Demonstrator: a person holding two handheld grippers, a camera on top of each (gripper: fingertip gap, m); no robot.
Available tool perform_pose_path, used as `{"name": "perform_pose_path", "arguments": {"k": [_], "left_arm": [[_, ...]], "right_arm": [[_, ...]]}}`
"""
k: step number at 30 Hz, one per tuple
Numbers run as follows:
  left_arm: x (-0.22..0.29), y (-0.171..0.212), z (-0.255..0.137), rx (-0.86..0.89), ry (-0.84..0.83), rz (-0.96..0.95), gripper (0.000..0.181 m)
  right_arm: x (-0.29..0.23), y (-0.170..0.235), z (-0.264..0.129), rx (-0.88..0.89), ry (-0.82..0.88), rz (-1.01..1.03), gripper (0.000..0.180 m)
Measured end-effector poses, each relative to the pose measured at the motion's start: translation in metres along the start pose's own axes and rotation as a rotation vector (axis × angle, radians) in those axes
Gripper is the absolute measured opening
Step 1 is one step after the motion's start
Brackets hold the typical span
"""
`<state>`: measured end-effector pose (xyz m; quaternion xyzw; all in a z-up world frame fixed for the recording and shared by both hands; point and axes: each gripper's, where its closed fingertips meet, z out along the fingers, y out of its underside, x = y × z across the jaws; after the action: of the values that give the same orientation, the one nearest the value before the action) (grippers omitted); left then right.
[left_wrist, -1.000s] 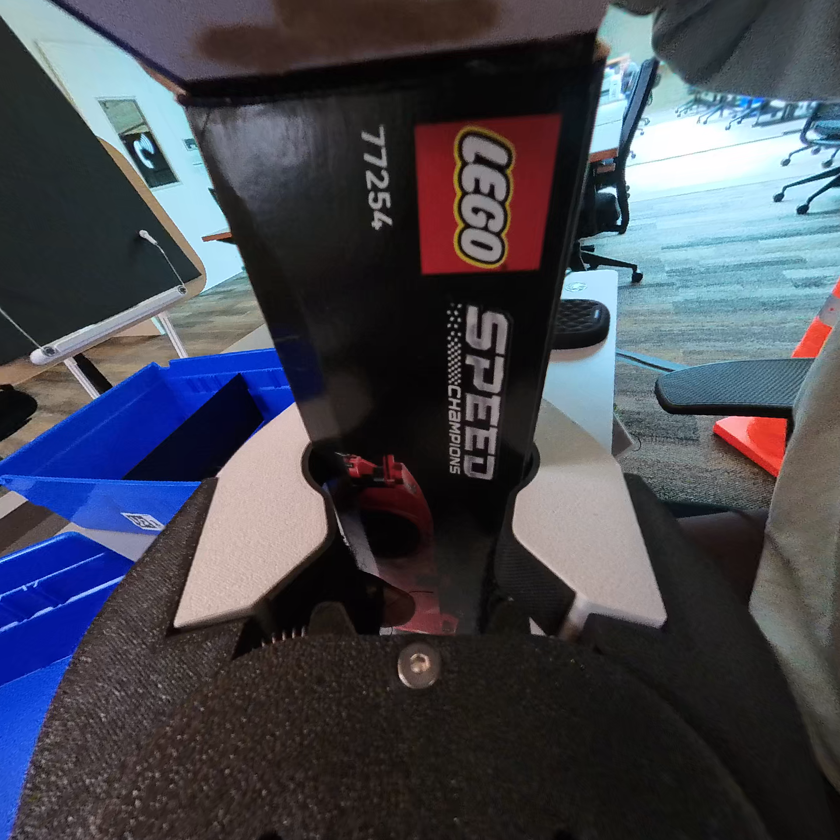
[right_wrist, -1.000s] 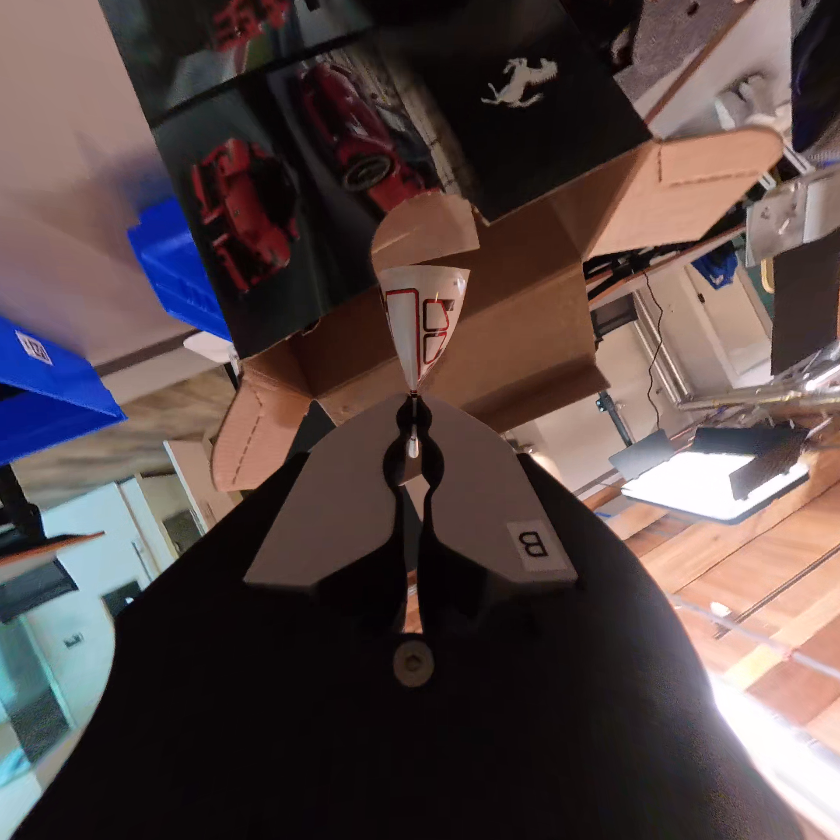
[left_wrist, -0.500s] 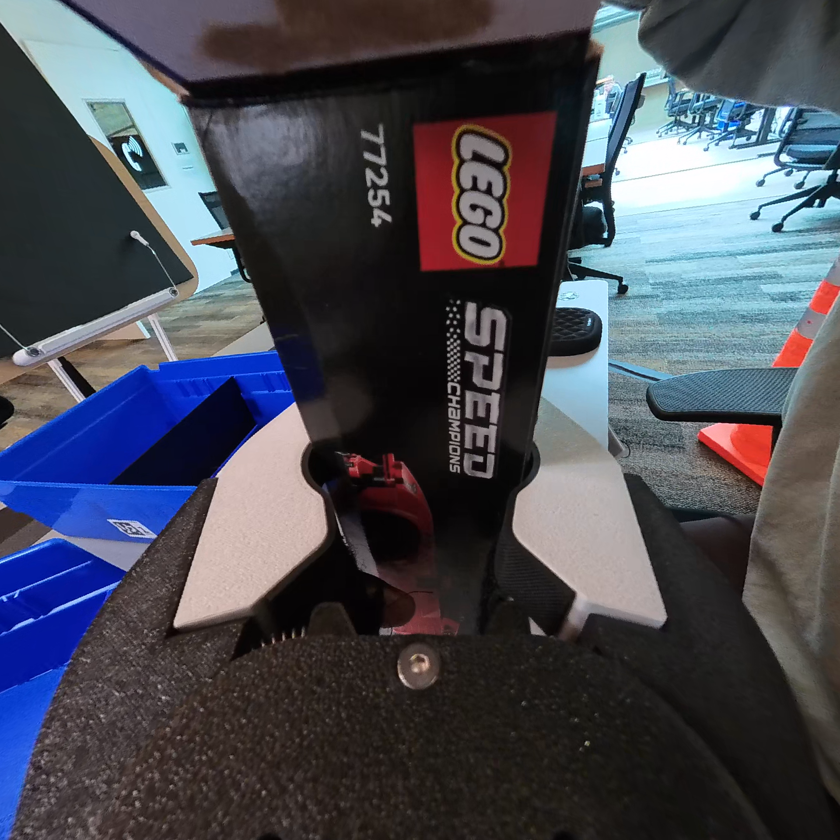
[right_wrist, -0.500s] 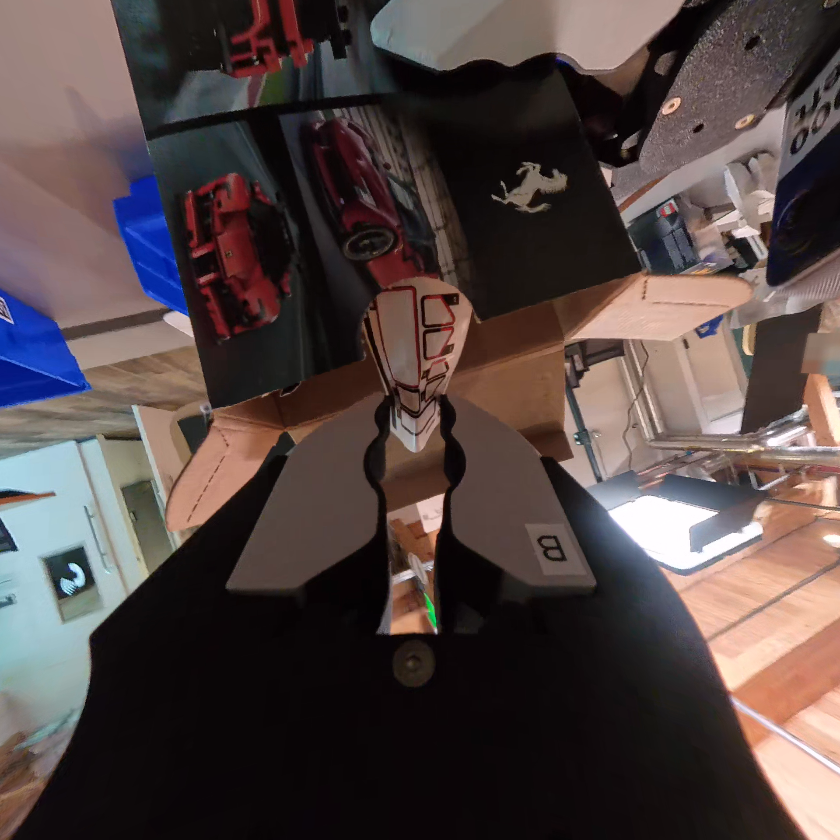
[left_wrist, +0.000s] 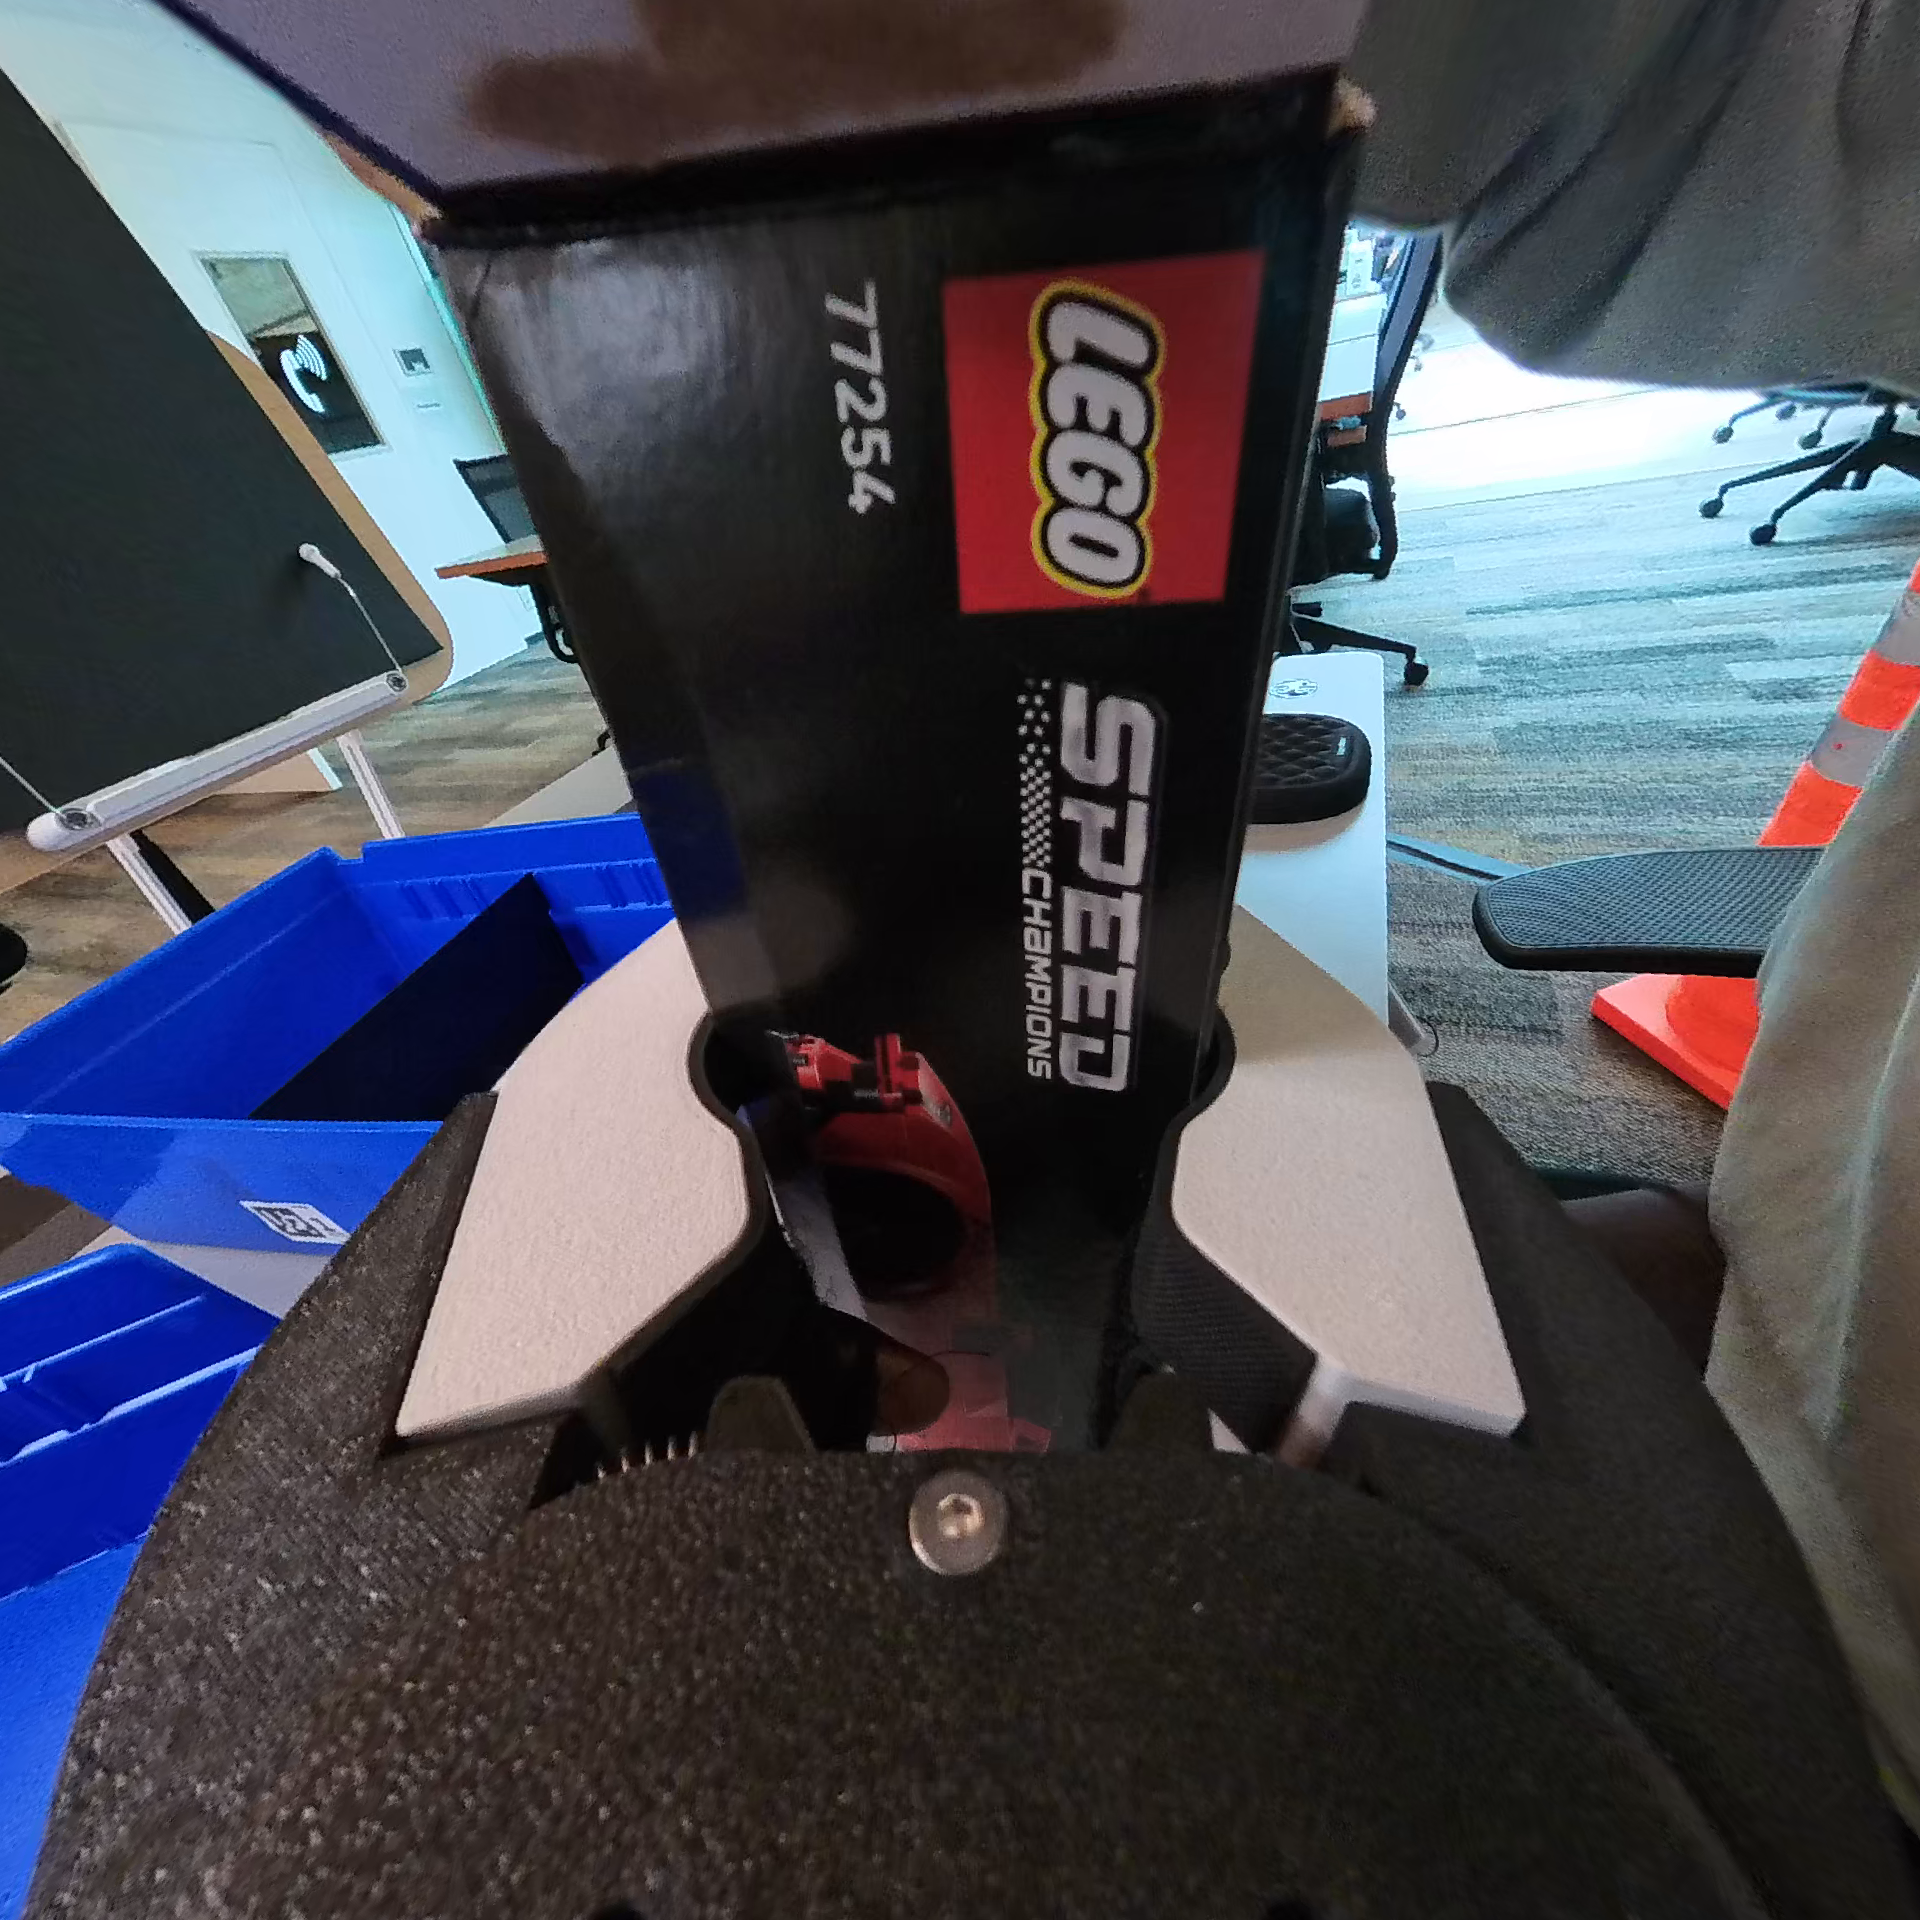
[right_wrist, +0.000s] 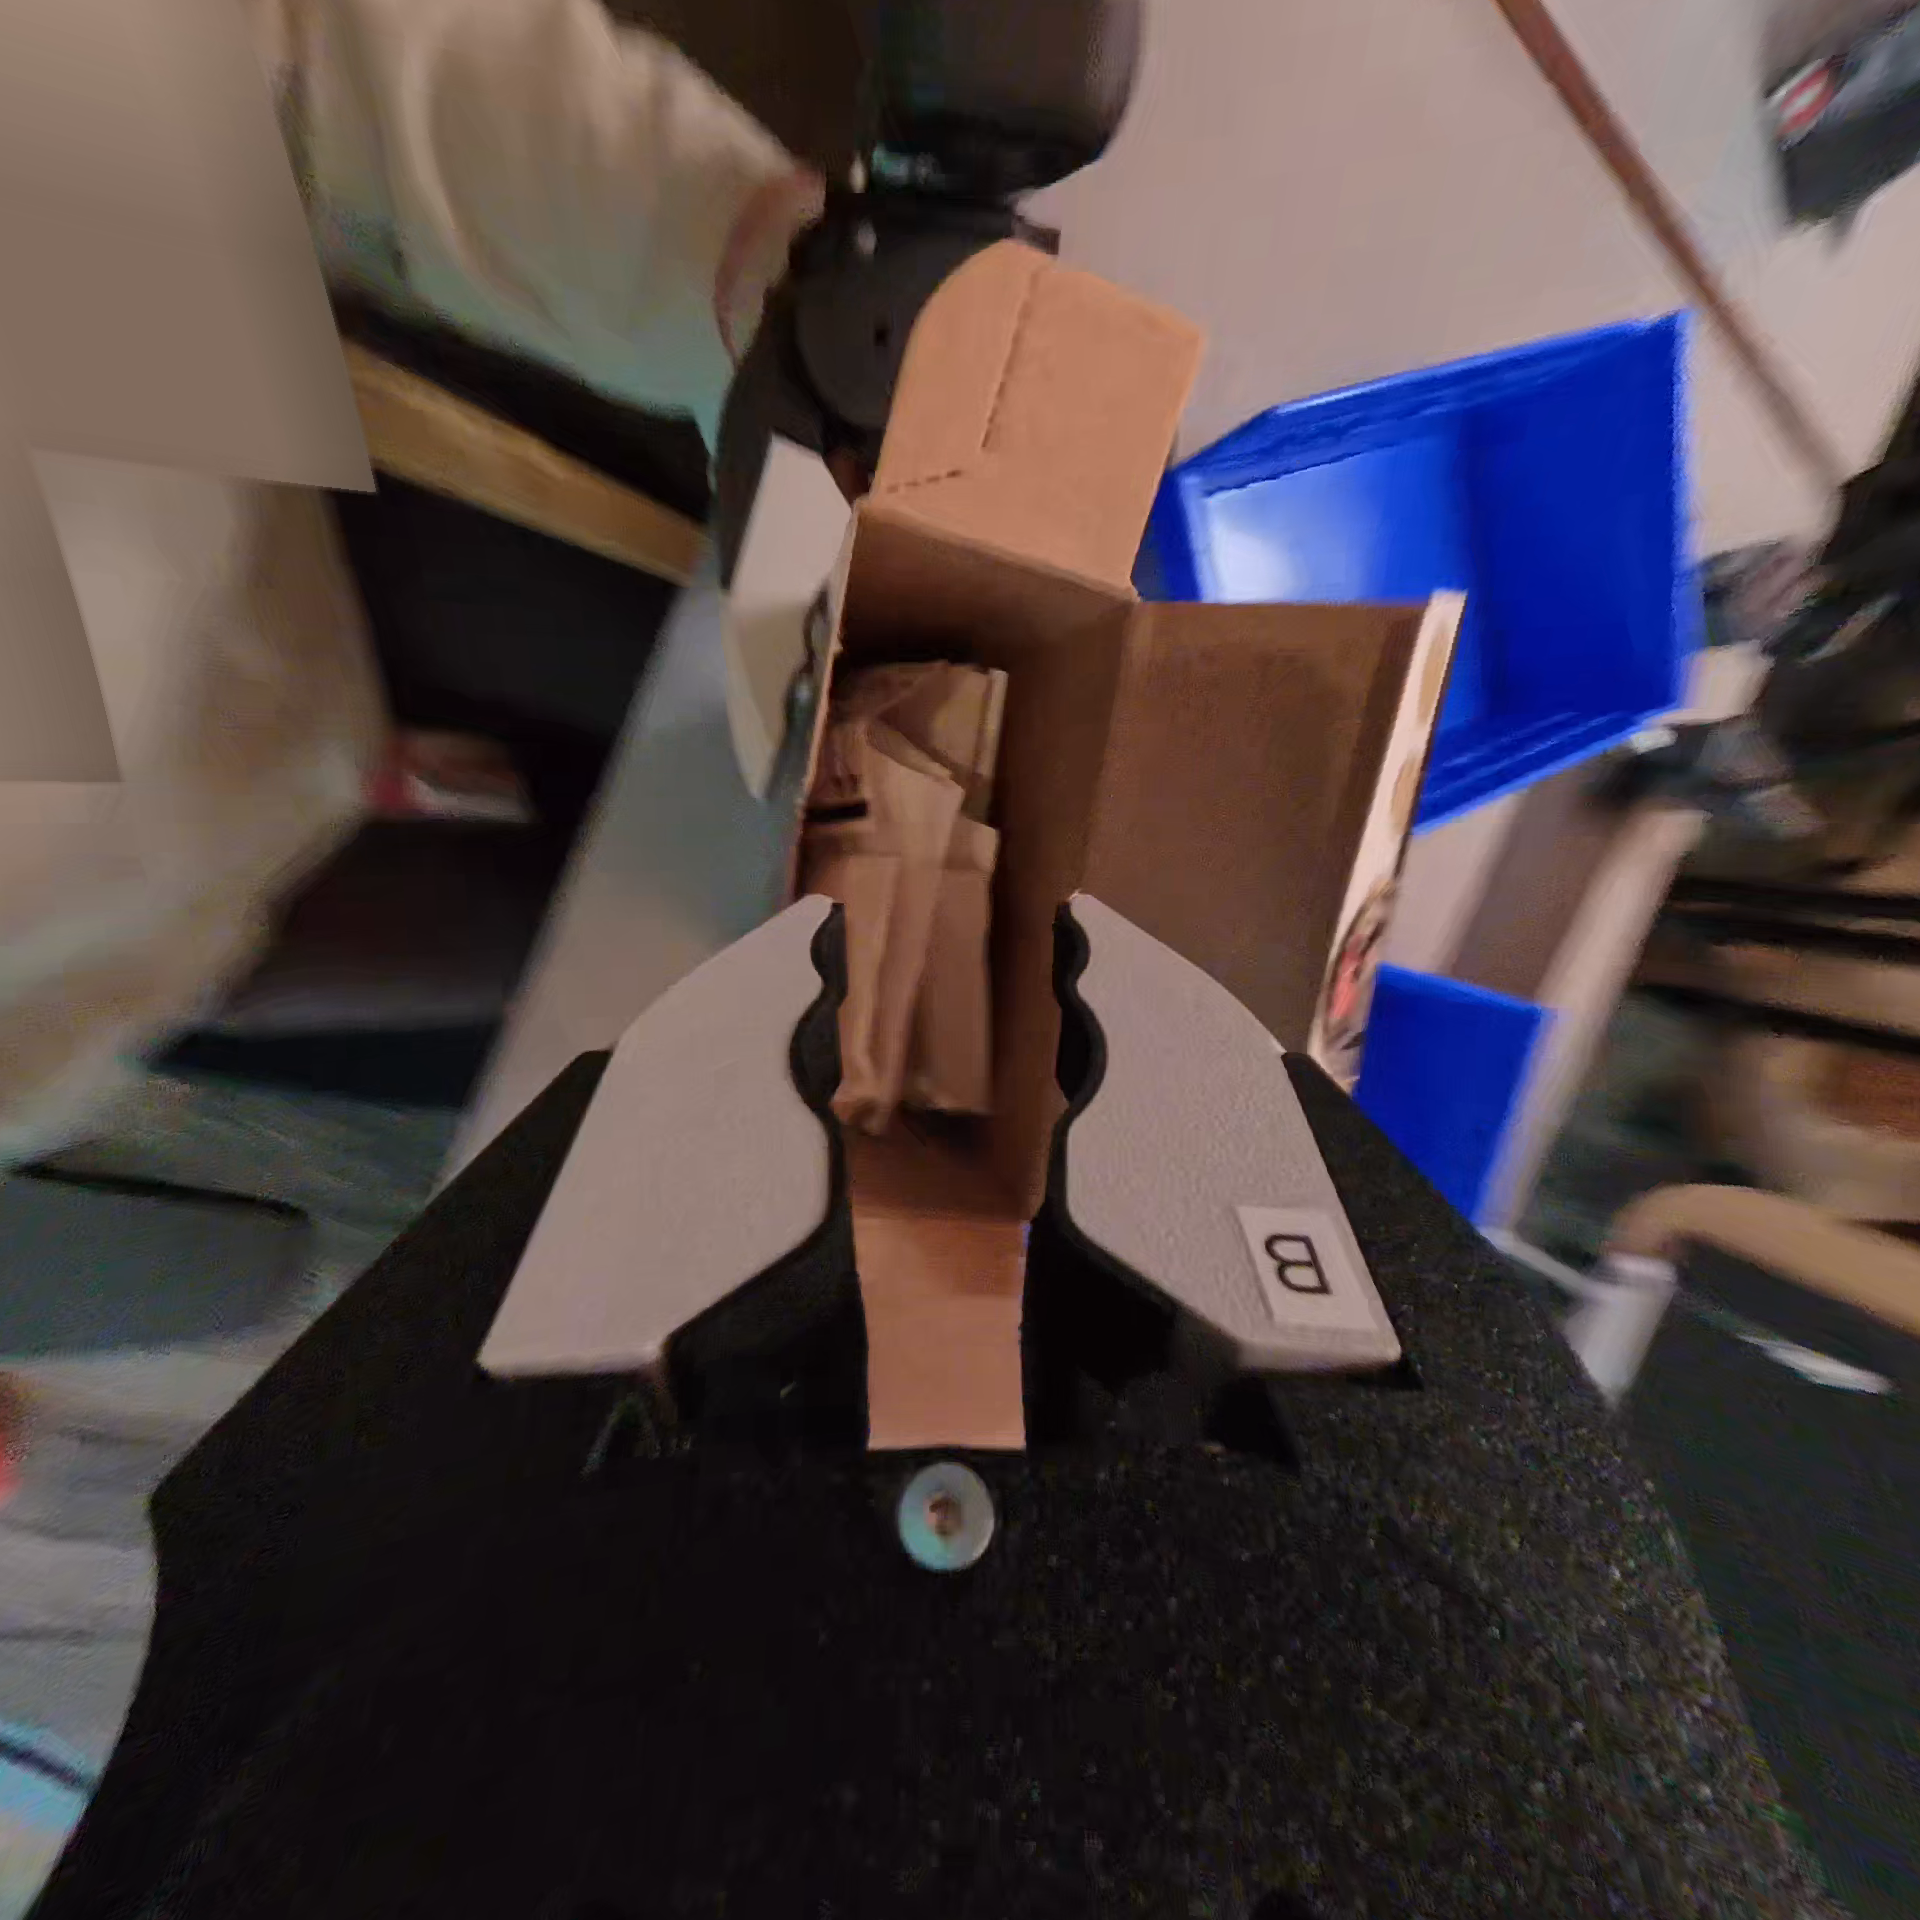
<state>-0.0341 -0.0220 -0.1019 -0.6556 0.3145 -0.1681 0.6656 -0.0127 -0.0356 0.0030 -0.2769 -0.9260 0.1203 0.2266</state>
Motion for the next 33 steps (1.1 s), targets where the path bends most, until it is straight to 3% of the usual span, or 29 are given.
{"name": "perform_pose_path", "arguments": {"k": [1, 5, 9, 10, 11, 14, 15, 20, 26, 28, 33], "left_arm": [[0.0, 0.0, 0.0, 0.002, 0.001, 0.002, 0.084], [0.003, -0.001, -0.001, 0.016, 0.009, 0.017, 0.083], [0.003, -0.001, -0.001, 0.016, 0.009, 0.015, 0.083], [0.002, -0.001, -0.001, 0.017, 0.01, 0.012, 0.083], [0.002, 0.0, -0.001, 0.017, 0.01, 0.008, 0.083], [-0.001, 0.001, 0.0, 0.009, 0.012, -0.008, 0.083], [-0.002, 0.001, 0.0, 0.006, 0.013, -0.014, 0.083], [-0.008, 0.002, 0.001, 0.015, 0.008, -0.053, 0.082], [-0.013, 0.004, 0.002, 0.014, 0.015, -0.087, 0.081], [-0.013, 0.004, 0.003, 0.008, 0.023, -0.094, 0.081], [-0.021, 0.007, 0.004, 0.008, 0.012, -0.143, 0.082]], "right_arm": [[-0.004, -0.001, -0.001, 0.059, -0.059, 0.107, 0.04], [-0.013, -0.005, -0.018, 0.334, -0.106, 0.301, 0.075], [-0.007, 0.012, -0.056, 0.606, 0.208, 0.31, 0.116], [-0.007, 0.018, -0.07, 0.701, 0.311, 0.318, 0.112], [-0.009, 0.027, -0.084, 0.8, 0.413, 0.327, 0.097], [-0.019, 0.065, -0.113, 1.103, 0.694, 0.378, 0.014], [-0.021, 0.079, -0.113, 1.192, 0.754, 0.419, 0.0], [-0.005, 0.11, -0.044, 1.292, 0.594, 0.667, 0.0], [0.019, 0.082, -0.035, 1.352, 0.528, 0.581, 0.0], [0.025, 0.072, -0.029, 1.304, 0.497, 0.551, 0.0], [0.032, 0.057, 0.007, 0.979, 0.293, 0.561, 0.0]]}}
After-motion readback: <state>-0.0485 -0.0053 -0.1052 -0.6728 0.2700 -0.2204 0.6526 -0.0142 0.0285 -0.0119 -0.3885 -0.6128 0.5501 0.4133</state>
